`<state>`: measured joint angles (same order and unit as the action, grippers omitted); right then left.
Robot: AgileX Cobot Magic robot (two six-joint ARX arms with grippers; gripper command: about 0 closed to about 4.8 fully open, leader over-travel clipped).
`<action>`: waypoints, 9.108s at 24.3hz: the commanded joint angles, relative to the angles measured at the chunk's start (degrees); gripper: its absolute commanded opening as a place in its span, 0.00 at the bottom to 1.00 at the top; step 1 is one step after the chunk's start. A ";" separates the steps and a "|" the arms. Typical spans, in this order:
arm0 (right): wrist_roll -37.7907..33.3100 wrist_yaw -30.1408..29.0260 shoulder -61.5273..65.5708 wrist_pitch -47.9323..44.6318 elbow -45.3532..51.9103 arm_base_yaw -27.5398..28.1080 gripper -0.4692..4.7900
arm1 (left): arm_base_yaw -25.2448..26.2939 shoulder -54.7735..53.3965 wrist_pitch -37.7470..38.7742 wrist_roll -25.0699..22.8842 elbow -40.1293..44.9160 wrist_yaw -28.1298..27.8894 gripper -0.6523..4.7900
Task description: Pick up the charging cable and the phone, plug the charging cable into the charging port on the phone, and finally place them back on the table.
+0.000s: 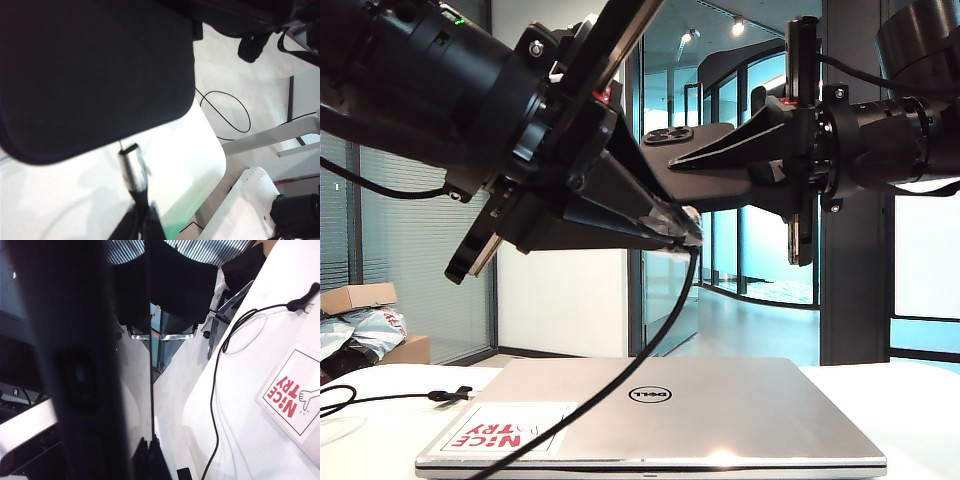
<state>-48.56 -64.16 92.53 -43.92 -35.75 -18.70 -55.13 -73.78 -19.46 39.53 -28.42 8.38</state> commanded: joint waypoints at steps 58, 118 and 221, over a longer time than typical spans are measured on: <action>3.13 -7.85 -0.28 8.09 -0.15 -0.15 0.09 | 1.22 0.37 -6.32 -0.52 -0.42 -0.85 0.11; 54.82 32.52 17.33 94.60 -33.79 25.18 0.08 | 29.11 23.58 25.83 -27.10 -6.62 -0.85 0.11; 54.53 46.07 -40.54 75.30 -4.28 25.24 0.09 | 52.68 73.44 14.56 -37.64 28.28 -0.94 0.11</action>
<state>5.87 -18.00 52.16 32.21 -39.70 6.61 -2.59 -0.49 -4.58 2.15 -0.19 7.31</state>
